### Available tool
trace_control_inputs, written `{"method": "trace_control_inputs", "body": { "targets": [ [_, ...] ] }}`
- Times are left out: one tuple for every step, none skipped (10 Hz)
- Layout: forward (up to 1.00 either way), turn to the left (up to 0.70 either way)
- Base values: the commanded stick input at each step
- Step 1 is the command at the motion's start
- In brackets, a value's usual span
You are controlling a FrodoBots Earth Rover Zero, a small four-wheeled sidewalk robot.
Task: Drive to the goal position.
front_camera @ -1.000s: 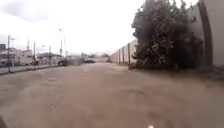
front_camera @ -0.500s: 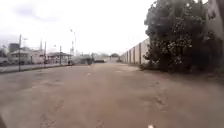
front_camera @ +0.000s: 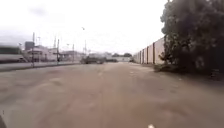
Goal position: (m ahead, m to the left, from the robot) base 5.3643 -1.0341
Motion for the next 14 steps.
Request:
{"method": "trace_control_inputs", "body": {
  "targets": [
    [0.50,0.00],
    [0.50,0.00],
    [0.50,0.00],
    [0.50,0.00],
    [0.50,0.00],
    [0.50,0.00],
    [0.50,0.00],
    [0.50,0.00],
    [0.50,0.00],
    [0.50,0.00],
    [0.50,-0.28],
    [0.50,-0.44],
    [0.50,-0.27],
    [0.50,0.00]
  ]
}}
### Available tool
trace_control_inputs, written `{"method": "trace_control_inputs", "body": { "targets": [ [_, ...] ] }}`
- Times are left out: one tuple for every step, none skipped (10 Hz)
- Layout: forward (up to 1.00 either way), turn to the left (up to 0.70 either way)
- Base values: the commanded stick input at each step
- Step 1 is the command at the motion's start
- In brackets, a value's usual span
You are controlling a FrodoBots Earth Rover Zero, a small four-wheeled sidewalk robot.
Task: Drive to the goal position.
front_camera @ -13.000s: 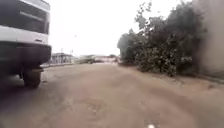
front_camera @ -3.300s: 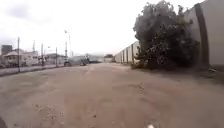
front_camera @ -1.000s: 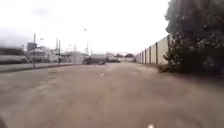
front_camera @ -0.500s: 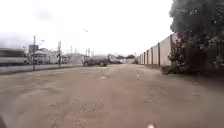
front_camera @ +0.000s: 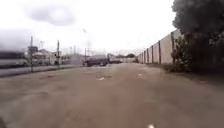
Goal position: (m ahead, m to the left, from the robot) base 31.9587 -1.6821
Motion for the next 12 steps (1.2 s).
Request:
{"method": "trace_control_inputs", "body": {
  "targets": [
    [0.50,0.00],
    [0.50,0.00],
    [0.50,0.00],
    [0.50,0.00],
    [0.50,0.00],
    [0.50,0.00],
    [0.50,0.00],
    [0.50,0.00],
    [0.50,0.00],
    [0.50,0.00],
    [0.50,0.00],
    [0.50,0.00]
  ]
}}
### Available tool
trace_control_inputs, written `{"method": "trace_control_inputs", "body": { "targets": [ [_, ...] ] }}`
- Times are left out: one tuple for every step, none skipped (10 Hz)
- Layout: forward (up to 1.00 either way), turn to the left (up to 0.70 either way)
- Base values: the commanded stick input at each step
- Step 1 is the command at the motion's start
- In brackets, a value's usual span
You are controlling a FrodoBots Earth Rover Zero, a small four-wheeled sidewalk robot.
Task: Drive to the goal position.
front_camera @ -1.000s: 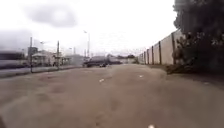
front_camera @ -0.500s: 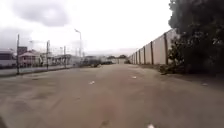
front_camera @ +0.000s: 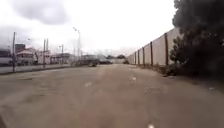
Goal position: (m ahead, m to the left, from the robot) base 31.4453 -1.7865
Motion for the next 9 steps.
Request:
{"method": "trace_control_inputs", "body": {
  "targets": [
    [0.50,0.00],
    [0.50,0.00],
    [0.50,0.00],
    [0.50,0.00],
    [0.50,0.00],
    [0.50,0.00],
    [0.50,0.00],
    [0.50,0.00],
    [0.50,0.00]
  ]
}}
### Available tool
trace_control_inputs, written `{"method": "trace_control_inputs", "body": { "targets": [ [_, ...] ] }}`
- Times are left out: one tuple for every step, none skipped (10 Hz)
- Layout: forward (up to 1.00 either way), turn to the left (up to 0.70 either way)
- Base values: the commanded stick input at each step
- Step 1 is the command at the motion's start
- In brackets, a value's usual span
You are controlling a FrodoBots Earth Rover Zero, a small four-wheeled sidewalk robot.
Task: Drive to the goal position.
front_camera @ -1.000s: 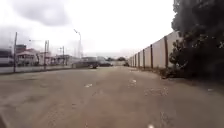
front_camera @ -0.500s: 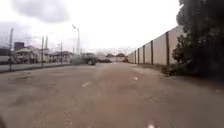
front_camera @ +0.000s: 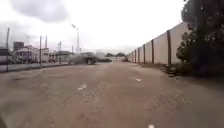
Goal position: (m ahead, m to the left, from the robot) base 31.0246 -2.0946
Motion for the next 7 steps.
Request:
{"method": "trace_control_inputs", "body": {
  "targets": [
    [0.50,0.00],
    [0.50,0.00],
    [0.50,0.00],
    [0.50,0.00],
    [0.50,0.00],
    [0.50,0.00],
    [0.50,0.00]
  ]
}}
